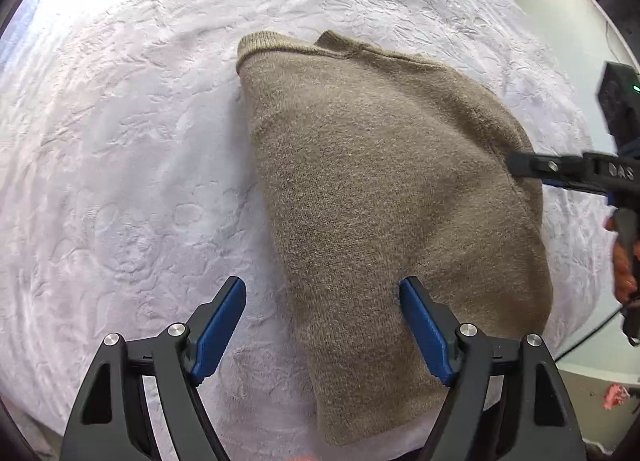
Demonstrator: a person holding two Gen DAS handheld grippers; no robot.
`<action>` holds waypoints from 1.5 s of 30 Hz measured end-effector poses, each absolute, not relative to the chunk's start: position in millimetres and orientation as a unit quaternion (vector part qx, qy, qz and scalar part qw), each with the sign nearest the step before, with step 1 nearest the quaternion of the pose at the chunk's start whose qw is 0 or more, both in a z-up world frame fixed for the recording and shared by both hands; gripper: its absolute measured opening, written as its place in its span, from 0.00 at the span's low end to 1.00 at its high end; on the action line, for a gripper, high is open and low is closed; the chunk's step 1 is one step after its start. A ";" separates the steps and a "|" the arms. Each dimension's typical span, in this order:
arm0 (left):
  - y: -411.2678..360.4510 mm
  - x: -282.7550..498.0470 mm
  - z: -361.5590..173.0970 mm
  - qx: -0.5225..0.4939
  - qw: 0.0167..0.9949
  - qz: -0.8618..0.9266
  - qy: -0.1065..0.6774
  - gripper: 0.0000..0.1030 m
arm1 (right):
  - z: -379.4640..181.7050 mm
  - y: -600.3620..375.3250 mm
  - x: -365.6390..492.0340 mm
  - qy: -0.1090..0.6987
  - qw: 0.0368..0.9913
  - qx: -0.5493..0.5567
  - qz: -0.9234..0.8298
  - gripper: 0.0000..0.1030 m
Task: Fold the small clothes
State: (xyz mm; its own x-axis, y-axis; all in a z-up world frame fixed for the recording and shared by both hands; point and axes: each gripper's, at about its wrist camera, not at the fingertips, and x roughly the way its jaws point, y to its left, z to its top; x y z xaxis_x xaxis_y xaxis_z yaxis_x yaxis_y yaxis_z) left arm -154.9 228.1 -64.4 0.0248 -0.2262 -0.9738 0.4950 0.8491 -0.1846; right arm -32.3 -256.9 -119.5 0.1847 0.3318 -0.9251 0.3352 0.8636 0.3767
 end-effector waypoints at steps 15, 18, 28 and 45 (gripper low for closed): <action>226.1 -165.6 -50.8 0.070 0.721 -0.240 0.646 1.00 | -82.4 -213.6 -83.3 0.618 0.746 0.248 0.019 0.41; 229.0 -165.9 -44.6 0.076 0.729 -0.229 0.640 1.00 | -106.8 -204.1 -87.9 0.653 0.724 0.224 0.009 0.41; 221.8 -176.9 -35.1 0.108 0.732 -0.203 0.641 1.00 | -110.1 -225.6 -117.9 0.665 0.701 0.255 -0.044 0.53; 217.8 -205.9 -12.2 0.148 0.712 -0.191 0.659 1.00 | -36.2 -194.5 -109.8 0.625 0.753 0.190 -0.082 0.83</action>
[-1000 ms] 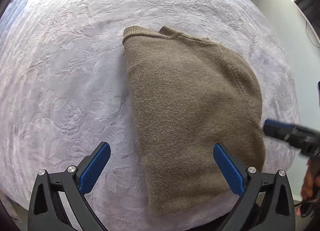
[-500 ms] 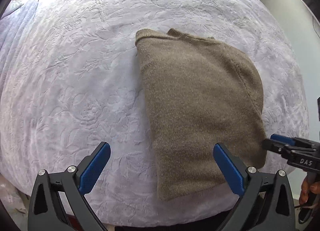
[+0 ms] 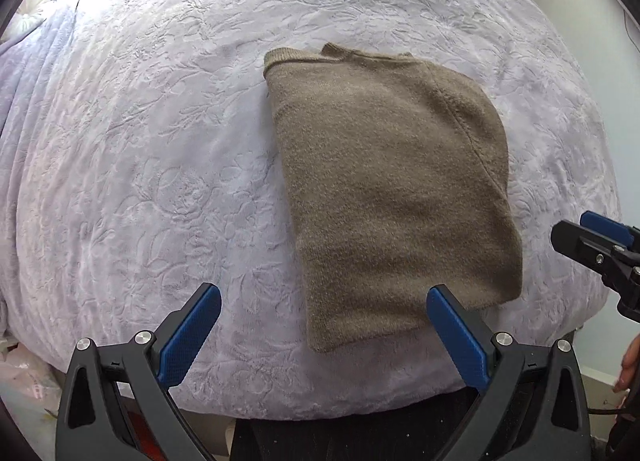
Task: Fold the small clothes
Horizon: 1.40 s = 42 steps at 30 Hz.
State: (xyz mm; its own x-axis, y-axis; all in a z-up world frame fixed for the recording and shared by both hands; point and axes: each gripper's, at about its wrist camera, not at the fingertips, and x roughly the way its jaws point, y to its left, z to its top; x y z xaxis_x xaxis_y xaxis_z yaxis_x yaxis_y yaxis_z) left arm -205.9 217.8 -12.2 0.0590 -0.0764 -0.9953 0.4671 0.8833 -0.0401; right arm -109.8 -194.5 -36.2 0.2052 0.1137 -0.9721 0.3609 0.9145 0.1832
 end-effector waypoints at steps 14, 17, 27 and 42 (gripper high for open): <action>225.9 -201.2 -9.0 0.162 0.715 -0.134 0.666 1.00 | -28.5 -174.6 -107.3 0.654 0.733 0.159 -0.105 0.84; 228.5 -198.8 -8.0 0.163 0.718 -0.126 0.665 1.00 | -29.7 -172.5 -108.0 0.657 0.728 0.161 -0.107 0.84; 230.5 -196.2 -7.3 0.161 0.719 -0.122 0.665 1.00 | -35.3 -177.9 -107.0 0.663 0.716 0.183 -0.118 0.84; 228.3 -197.9 -7.5 0.165 0.718 -0.118 0.666 1.00 | -37.9 -178.0 -107.8 0.665 0.713 0.186 -0.117 0.84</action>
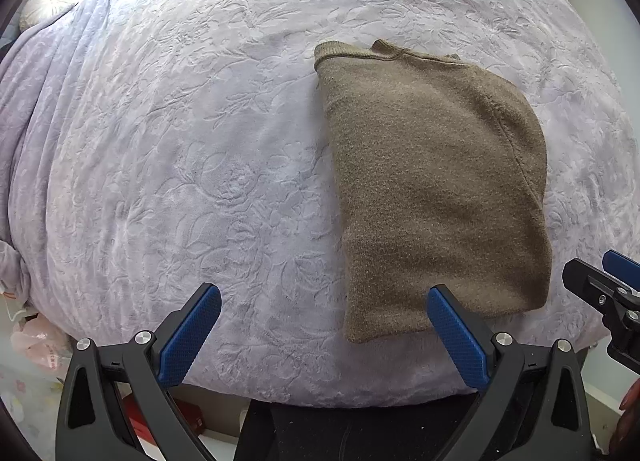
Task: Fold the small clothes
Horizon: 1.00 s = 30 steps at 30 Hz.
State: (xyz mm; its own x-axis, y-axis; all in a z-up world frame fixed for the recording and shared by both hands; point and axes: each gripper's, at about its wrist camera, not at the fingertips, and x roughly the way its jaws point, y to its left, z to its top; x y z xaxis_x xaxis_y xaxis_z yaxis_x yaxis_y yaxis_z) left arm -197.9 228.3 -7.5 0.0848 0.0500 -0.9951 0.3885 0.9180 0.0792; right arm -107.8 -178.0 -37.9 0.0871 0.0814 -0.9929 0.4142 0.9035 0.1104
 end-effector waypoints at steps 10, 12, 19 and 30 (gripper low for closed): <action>226.6 -199.8 -5.6 0.167 0.720 -0.119 0.663 1.00 | -37.7 -177.8 -108.3 0.665 0.713 0.188 -0.117 0.84; 226.6 -199.4 -5.6 0.168 0.720 -0.119 0.663 1.00 | -37.8 -177.7 -108.4 0.665 0.713 0.188 -0.117 0.84; 226.8 -200.3 -4.7 0.168 0.721 -0.118 0.662 1.00 | -37.7 -178.1 -108.6 0.665 0.714 0.188 -0.117 0.84; 227.7 -202.2 -3.8 0.166 0.721 -0.116 0.663 1.00 | -36.9 -174.4 -109.9 0.665 0.713 0.187 -0.119 0.84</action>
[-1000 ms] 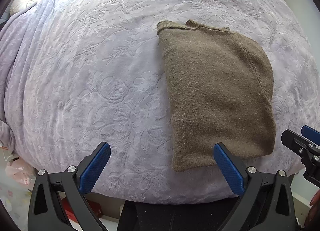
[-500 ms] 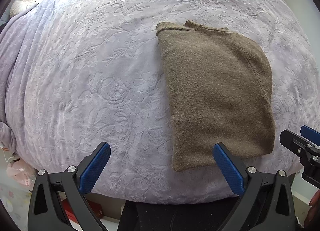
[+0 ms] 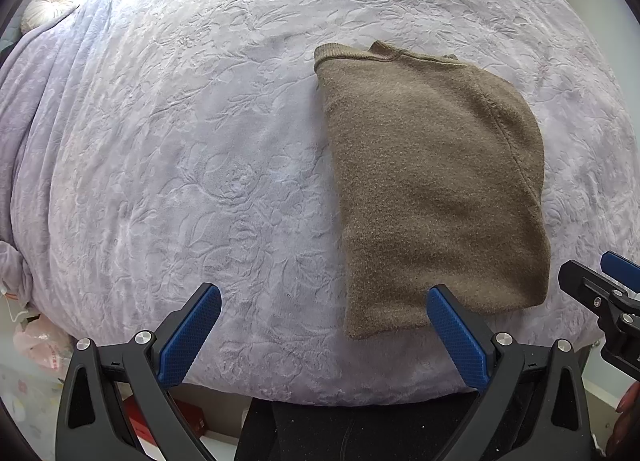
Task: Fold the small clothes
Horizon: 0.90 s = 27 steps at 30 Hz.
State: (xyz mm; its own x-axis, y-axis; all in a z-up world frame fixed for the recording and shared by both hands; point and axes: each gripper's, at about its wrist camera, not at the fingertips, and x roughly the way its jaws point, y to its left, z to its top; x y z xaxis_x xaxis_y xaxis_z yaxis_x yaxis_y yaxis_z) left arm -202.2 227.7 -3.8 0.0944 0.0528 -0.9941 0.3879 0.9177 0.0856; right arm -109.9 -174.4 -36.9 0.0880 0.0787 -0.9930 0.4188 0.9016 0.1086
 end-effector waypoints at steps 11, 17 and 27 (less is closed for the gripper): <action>227.6 -202.2 -3.8 0.166 0.721 -0.116 0.663 1.00 | -36.3 -172.6 -110.1 0.665 0.714 0.186 -0.120 0.84; 227.2 -202.1 -3.9 0.167 0.721 -0.116 0.663 1.00 | -36.3 -172.3 -110.0 0.665 0.713 0.186 -0.120 0.84; 227.0 -202.3 -4.2 0.169 0.721 -0.116 0.662 1.00 | -36.5 -173.2 -110.3 0.664 0.713 0.189 -0.122 0.84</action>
State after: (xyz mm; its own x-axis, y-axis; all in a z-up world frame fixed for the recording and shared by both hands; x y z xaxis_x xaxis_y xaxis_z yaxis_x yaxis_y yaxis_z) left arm -202.3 227.0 -4.2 0.0956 0.0566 -0.9938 0.3905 0.9162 0.0897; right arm -110.3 -173.2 -36.5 0.0884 0.0772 -0.9931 0.4244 0.8991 0.1076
